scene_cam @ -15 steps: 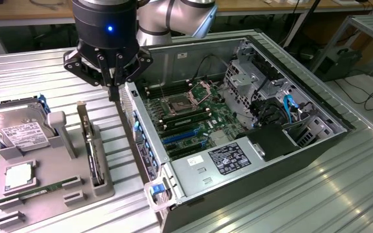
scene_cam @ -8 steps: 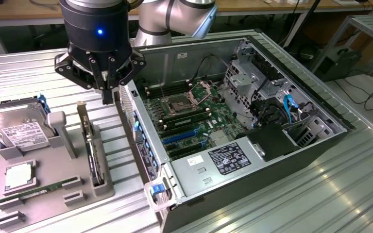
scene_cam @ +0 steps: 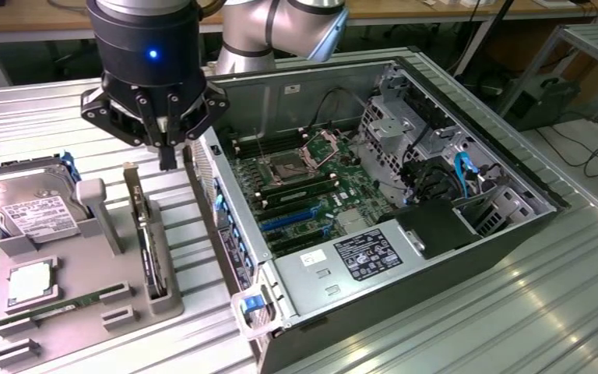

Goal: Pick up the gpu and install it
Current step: 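Reach for the gpu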

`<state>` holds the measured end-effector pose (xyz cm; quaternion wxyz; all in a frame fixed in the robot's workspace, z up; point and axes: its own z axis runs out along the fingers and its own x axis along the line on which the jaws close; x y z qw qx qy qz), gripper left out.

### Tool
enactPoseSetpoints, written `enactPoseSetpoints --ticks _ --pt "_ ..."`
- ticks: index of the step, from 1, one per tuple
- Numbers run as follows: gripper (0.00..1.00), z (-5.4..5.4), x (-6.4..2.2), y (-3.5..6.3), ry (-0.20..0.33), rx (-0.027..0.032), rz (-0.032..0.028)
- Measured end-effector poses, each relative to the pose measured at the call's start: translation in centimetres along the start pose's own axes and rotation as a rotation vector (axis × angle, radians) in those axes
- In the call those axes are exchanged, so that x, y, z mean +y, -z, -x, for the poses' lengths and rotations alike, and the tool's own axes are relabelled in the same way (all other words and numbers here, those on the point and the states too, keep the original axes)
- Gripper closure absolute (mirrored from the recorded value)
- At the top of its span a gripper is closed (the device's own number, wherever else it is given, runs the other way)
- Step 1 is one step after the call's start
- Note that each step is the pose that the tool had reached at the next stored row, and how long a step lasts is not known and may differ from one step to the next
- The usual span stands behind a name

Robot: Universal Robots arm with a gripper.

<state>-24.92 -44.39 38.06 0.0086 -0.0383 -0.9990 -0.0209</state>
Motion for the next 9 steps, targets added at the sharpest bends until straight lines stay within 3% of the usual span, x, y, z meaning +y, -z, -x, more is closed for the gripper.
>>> enactPoseSetpoints --ticks 9 --pt "0.89 -0.65 -0.27 -0.09 0.0 0.0 0.0"
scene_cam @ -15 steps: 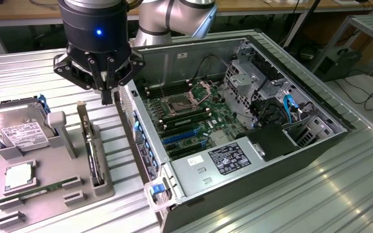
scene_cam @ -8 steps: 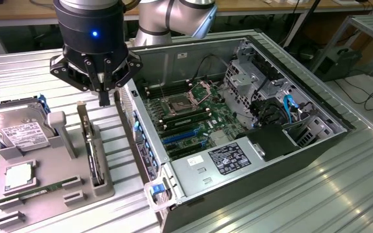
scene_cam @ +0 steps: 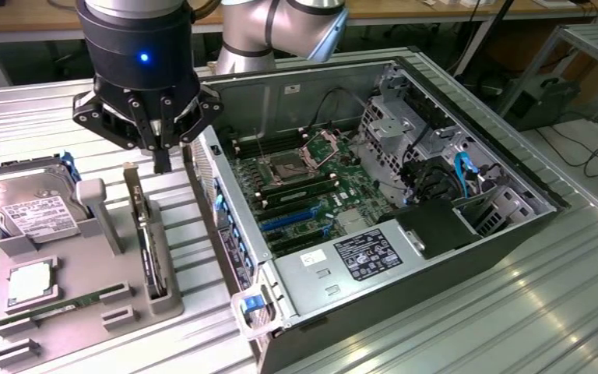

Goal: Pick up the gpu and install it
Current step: 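Reach for the gpu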

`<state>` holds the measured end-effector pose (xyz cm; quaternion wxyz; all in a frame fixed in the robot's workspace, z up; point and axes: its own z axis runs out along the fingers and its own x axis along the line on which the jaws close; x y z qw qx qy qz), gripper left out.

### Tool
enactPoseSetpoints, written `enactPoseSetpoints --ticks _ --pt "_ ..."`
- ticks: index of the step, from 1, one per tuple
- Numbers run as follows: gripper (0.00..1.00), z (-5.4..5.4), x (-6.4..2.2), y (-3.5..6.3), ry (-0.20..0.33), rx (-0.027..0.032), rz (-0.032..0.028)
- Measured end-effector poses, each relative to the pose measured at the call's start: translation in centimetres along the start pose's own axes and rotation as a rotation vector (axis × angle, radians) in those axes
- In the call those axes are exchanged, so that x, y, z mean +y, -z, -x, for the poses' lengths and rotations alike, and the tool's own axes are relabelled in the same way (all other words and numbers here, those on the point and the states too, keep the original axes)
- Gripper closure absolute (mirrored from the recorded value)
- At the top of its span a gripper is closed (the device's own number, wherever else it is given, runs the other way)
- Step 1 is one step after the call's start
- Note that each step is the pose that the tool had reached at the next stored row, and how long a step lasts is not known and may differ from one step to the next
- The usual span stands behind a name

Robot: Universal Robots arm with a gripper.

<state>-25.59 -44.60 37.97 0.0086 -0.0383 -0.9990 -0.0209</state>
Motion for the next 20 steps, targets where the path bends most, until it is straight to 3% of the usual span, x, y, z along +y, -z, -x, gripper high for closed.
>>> enactPoseSetpoints --ticks 20 --pt "0.89 -1.6 -0.76 -0.25 0.0 0.0 0.0001"
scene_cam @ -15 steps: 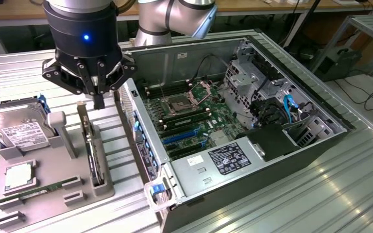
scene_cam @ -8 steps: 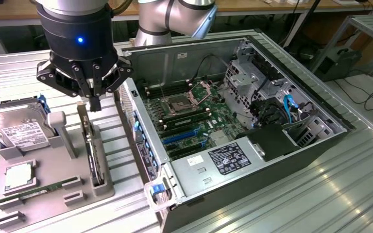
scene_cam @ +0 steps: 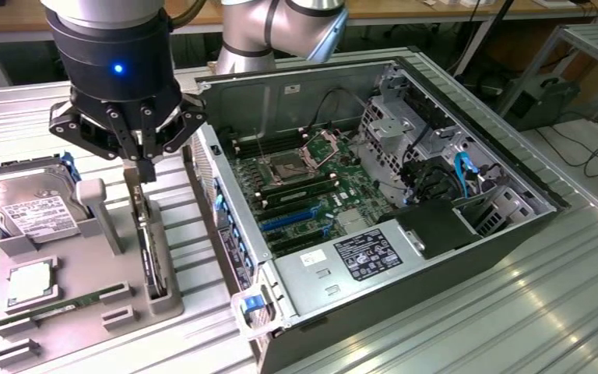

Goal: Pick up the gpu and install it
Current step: 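Reach for the gpu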

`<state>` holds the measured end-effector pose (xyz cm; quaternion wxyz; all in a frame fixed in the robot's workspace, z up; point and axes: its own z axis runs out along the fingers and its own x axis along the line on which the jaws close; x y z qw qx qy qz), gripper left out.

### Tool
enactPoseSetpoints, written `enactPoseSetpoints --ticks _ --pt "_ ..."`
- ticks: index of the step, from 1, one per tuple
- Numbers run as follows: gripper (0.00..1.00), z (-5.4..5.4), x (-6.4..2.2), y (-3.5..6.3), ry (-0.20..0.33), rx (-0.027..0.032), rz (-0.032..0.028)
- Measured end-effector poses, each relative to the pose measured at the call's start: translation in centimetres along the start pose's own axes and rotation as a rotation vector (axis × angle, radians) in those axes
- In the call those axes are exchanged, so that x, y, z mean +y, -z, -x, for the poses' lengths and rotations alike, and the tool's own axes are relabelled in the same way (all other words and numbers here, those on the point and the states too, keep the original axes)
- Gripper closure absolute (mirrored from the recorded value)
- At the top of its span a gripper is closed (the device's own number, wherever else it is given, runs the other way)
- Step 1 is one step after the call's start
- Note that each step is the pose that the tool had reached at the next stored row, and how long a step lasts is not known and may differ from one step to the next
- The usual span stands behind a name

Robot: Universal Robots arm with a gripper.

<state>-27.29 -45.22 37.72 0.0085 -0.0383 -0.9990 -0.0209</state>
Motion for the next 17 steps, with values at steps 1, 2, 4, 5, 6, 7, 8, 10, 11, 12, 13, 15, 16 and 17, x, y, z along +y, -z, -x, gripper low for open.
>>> enactPoseSetpoints --ticks 1,2,4,5,6,7,8,10,11,12,13,15,16,17 --pt "0.89 -0.1 -0.07 -0.03 0.0 0.0 0.0" --pt "0.89 -0.2 -0.12 -0.05 0.0 0.0 -0.0001" --pt "0.89 -0.4 -0.2 -0.08 0.0 0.0 -0.0001" --pt "0.89 -0.5 -0.24 -0.1 0.0 0.0 0.0" --pt "0.89 -0.7 -0.26 -0.13 0.0 0.0 0.0" --pt "0.89 -1.0 -0.28 -0.18 0.0 -0.0002 0.0" --pt "0.89 -1.2 -0.3 -0.24 0.0 -0.0009 0.0" --pt "0.89 -1.7 -0.23 -0.51 0.0 -0.0035 0.0003" --pt "0.89 -1.7 -0.17 -0.58 0.0 -0.0034 0.0002" --pt "0.89 -1.8 -0.13 -0.68 0.0 -0.0035 0.0002" --pt "0.89 -1.9 -0.14 -0.81 0.0 -0.0036 0.0003" --pt "0.89 -2.1 -0.16 -1.02 0.0 -0.0038 0.0003" --pt "0.89 -2.1 -0.17 -1.07 0.0 -0.0038 0.0003" --pt "0.89 -2.1 -0.17 -1.07 0.0 -0.0038 0.0003"
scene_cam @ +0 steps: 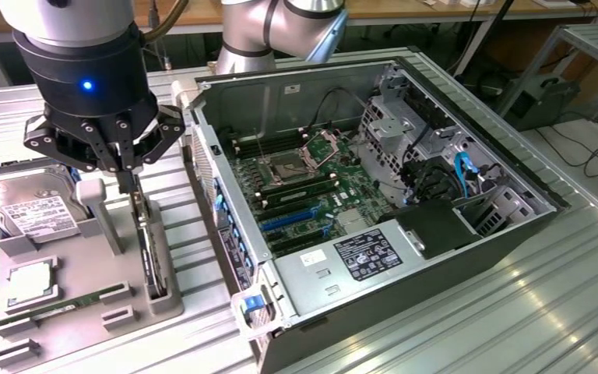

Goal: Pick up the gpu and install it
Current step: 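Reach for the gpu, then pick up the gpu and move the gpu toward the slot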

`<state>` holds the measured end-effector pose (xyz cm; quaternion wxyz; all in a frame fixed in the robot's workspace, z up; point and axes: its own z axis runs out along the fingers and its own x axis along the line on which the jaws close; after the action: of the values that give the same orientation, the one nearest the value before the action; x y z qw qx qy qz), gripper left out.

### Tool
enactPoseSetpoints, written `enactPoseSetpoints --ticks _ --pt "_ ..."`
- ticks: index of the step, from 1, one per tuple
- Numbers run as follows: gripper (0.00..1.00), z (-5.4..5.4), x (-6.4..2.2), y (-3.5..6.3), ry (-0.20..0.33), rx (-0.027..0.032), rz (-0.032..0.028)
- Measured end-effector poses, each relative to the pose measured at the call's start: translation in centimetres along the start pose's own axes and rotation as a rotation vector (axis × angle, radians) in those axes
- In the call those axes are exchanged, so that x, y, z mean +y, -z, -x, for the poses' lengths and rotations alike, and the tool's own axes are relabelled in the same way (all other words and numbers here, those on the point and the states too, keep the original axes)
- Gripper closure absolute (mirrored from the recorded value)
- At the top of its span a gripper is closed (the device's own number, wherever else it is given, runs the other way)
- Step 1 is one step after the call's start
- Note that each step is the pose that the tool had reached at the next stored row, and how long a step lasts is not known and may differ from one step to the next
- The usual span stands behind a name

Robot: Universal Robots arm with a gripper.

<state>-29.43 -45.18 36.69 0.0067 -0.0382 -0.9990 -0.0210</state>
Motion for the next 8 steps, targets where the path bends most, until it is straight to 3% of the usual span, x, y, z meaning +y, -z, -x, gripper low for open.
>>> enactPoseSetpoints --ticks 8 --pt "0.89 -0.01 0.0 -0.01 0.0 -0.0001 0.0"
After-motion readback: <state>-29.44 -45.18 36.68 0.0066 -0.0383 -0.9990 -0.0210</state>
